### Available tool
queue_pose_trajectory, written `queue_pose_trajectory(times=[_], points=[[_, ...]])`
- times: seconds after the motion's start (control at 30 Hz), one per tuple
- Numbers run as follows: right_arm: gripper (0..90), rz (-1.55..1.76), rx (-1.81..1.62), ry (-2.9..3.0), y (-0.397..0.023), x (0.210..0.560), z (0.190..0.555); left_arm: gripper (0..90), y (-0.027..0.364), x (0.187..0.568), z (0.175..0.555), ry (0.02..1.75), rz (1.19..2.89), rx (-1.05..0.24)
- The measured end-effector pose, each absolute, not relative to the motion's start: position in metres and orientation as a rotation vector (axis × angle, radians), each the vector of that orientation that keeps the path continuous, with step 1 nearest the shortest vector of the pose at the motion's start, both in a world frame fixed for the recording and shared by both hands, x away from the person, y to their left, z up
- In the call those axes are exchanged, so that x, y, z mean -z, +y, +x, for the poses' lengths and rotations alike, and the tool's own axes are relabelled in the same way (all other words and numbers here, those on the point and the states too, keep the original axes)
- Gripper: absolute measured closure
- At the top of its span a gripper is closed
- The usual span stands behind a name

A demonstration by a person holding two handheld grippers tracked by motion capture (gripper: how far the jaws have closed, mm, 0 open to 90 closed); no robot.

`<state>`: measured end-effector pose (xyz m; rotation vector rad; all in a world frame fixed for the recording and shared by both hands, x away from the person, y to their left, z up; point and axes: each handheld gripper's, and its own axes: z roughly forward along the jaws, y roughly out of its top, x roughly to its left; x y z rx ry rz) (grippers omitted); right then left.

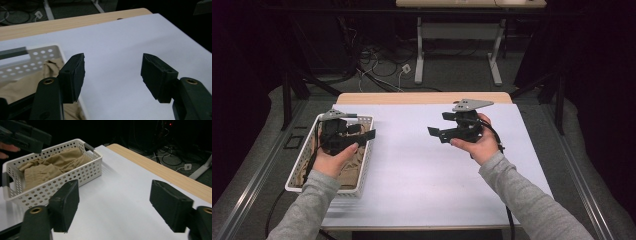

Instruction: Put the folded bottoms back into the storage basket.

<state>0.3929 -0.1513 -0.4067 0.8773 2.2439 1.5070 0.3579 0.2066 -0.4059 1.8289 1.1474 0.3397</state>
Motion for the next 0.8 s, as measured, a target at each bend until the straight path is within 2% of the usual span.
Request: queue_pose_trajectory(times=[0.3,0.57,0.8], points=[[18.1,0.860,-1.507,2.211,-0.180,0.408,0.365,28.1,0.184,0.414,0.349,1.099,1.821,-0.298],[14.7,0.878,-1.468,2.176,-0.207,0.419,0.347,18.0,0.162,0.423,0.339,0.998,1.818,-0.293],[3.5,0.967,-1.478,2.136,-0.229,0.436,0.334,13.5,0.144,0.439,0.330,0.931,1.830,-0.280]])
